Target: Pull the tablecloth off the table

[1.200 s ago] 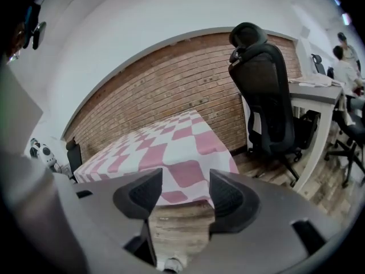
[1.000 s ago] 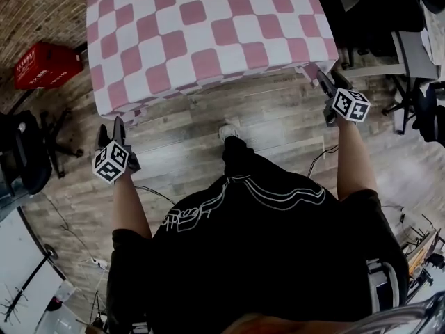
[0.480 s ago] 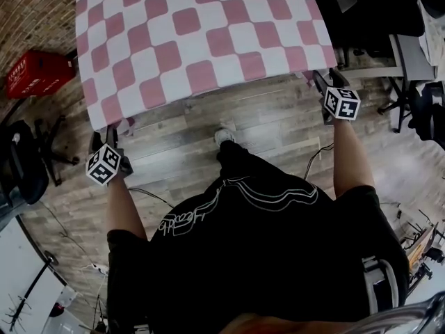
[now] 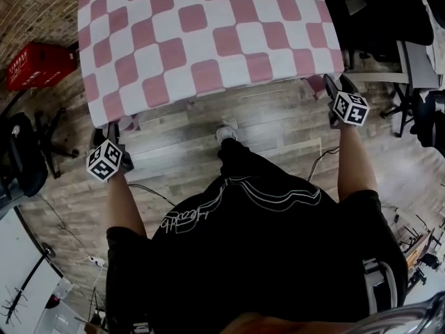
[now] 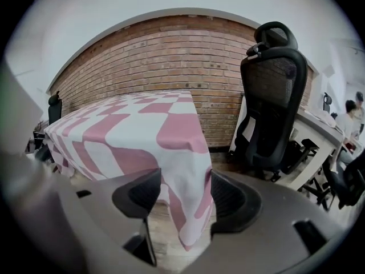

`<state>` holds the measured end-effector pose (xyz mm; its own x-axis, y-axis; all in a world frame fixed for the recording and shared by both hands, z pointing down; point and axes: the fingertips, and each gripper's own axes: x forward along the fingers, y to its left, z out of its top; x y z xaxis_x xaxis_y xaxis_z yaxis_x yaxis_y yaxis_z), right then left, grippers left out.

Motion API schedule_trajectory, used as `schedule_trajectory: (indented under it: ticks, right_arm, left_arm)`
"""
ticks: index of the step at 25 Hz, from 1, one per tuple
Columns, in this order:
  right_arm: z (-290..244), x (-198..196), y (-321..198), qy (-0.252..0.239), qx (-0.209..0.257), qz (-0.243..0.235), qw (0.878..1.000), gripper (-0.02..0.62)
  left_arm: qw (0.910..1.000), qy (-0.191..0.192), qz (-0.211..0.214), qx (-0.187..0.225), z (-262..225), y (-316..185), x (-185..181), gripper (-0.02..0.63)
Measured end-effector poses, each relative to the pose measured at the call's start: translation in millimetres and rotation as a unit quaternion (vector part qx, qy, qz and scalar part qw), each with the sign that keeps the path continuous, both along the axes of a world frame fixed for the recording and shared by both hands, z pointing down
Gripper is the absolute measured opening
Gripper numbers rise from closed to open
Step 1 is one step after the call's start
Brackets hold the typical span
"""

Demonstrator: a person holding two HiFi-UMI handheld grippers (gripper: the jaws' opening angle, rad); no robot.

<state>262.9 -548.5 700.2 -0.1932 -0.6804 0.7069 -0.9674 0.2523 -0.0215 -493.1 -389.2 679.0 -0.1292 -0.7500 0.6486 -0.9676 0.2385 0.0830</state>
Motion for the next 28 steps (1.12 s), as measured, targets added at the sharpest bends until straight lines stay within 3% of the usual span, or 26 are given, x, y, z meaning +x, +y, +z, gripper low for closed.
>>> schedule_trajectory:
  ticks: [8,11,15,23,28]
  right_arm:
    - [-1,-10,-18,-0.025,0.006,0.009,1.0,0.223]
    - [0,-8,-18,-0.008,0.007,0.012,1.0,0.105]
    - [6,-4,-13,-0.008,-0.001,0.033,0.999,0.034]
    - [2,-2,-1,0.014,0.0,0.033,0.999,0.005]
    - [-7,0,8,-0.009,-0.004,0.051,0.999,-0.002]
  left_arm:
    - [0.9997,-0.012,0.017,-0.013,3,-2,4,0.171]
    - [0.9997,-0.009,0.015,-0.019,7,-5,6,0.108]
    - [0.9998,0.003,0.002,-0.02,9,-5,7,0.051]
    - [0.9994,-0.001,-0.007,-0.034,9,11,9,0.014]
    - [0.999,-0.001,-0.032,-0.03,2,24,2,0.006]
